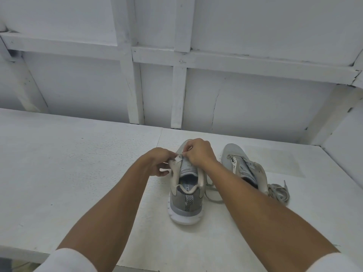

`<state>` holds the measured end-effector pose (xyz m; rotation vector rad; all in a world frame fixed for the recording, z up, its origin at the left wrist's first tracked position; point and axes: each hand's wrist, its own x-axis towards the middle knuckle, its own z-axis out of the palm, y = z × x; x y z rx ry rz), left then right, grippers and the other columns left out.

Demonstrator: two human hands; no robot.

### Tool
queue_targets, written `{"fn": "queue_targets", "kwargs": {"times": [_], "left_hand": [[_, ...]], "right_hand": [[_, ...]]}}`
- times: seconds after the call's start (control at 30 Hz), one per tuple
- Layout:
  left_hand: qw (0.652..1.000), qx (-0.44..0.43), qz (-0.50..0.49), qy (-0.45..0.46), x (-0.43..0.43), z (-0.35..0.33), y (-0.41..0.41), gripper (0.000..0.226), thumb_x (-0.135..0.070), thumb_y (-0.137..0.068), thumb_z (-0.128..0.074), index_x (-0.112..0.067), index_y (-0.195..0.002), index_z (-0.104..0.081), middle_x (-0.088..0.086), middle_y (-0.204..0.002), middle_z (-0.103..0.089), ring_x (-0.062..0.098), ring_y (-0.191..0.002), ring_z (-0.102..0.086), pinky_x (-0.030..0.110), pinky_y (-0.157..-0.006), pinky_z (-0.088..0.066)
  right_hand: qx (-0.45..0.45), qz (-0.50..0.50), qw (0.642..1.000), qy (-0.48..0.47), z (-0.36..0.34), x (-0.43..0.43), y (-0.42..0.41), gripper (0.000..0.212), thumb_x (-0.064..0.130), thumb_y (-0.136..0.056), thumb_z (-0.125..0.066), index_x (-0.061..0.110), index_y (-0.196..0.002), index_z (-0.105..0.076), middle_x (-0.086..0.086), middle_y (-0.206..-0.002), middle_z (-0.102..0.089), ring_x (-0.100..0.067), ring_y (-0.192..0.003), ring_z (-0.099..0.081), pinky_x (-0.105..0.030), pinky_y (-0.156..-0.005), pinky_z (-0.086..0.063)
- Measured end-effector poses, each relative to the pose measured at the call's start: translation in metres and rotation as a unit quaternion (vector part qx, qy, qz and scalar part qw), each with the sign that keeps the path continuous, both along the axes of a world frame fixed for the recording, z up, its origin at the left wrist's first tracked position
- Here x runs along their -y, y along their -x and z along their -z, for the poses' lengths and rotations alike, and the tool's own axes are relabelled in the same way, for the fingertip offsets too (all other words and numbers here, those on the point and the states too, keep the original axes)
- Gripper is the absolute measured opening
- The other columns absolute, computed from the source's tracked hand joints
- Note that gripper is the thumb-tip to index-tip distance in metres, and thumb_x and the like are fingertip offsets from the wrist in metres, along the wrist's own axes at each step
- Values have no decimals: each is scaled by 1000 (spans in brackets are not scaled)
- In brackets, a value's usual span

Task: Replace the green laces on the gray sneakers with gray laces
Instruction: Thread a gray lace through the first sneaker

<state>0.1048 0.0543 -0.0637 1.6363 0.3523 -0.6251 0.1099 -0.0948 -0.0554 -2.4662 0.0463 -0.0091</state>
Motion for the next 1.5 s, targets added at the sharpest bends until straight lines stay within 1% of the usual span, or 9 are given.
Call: {"fn": "queue_targets", "kwargs": {"times": [0.17,0.73,0.87,1.03,1.23,1.33,1.4,1.47,1.5], "left_hand": [[1000,-5,-2,11,0,2,-1,27,-10,-89,-58,-8,-114,-68,3,-92,-63,16,-85,-57,29,-72,-45],[1000,5,0,0,-2,8,-4,31,-5,-89,-50,-12,-111,-71,6,-99,-64,18,-88,-57,30,-72,-45],[1000,15,-8,-7,1,8,-4,23,-11,-90,-53,-11,-106,-69,3,-90,-64,16,-81,-58,30,-71,-45],[1000,29,0,0,1,8,0,9,-22,-87,-54,-16,-85,-60,-1,-78,-62,16,-74,-56,30,-71,-43],[998,57,-2,5,2,11,3,11,-18,-93,-57,-16,-86,-66,-1,-75,-62,13,-70,-54,25,-63,-40],[995,91,-36,9,8,16,4,11,-16,-96,-55,-14,-88,-63,2,-82,-63,13,-68,-53,23,-56,-35],[989,108,-97,37,3,16,0,11,-14,-99,-49,-12,-96,-59,3,-91,-64,15,-78,-59,26,-61,-40],[957,111,-220,156,-18,11,-12,14,-8,-99,-41,-10,-96,-55,3,-94,-64,17,-85,-63,33,-70,-46],[916,108,-298,246,-37,2,-19,20,-5,-100,-36,-10,-91,-54,3,-89,-65,17,-83,-64,35,-74,-48]], "right_hand": [[-2,-4,1000,21,-1,-3,2,13,17,-81,-73,25,-72,-68,-1,-90,-68,-21,-86,-62,-29,-75,-52],[-5,9,999,30,2,-6,2,15,18,-81,-72,26,-70,-67,0,-92,-68,-21,-87,-63,-30,-77,-53],[-8,9,999,36,2,-9,3,17,19,-81,-74,25,-68,-65,-1,-94,-68,-22,-89,-63,-29,-76,-51],[3,-3,999,32,2,-11,5,7,17,-84,-71,20,-78,-72,1,-95,-66,-20,-91,-62,-25,-73,-46],[12,0,999,51,0,-16,8,12,14,-86,-64,24,-80,-67,-1,-103,-66,-23,-92,-61,-28,-74,-48],[15,-21,995,94,-3,-13,11,15,12,-87,-57,23,-96,-62,-2,-110,-64,-26,-102,-56,-34,-86,-43],[22,-33,989,145,-6,-7,15,33,10,-87,-53,23,-116,-56,-2,-118,-60,-28,-113,-48,-37,-88,-34],[37,-22,985,164,-8,3,26,44,9,-86,-52,23,-127,-50,-4,-124,-54,-29,-117,-42,-38,-90,-33],[42,-9,988,146,-8,8,33,43,13,-86,-54,22,-128,-49,-6,-124,-52,-29,-117,-43,-38,-92,-35]]}}
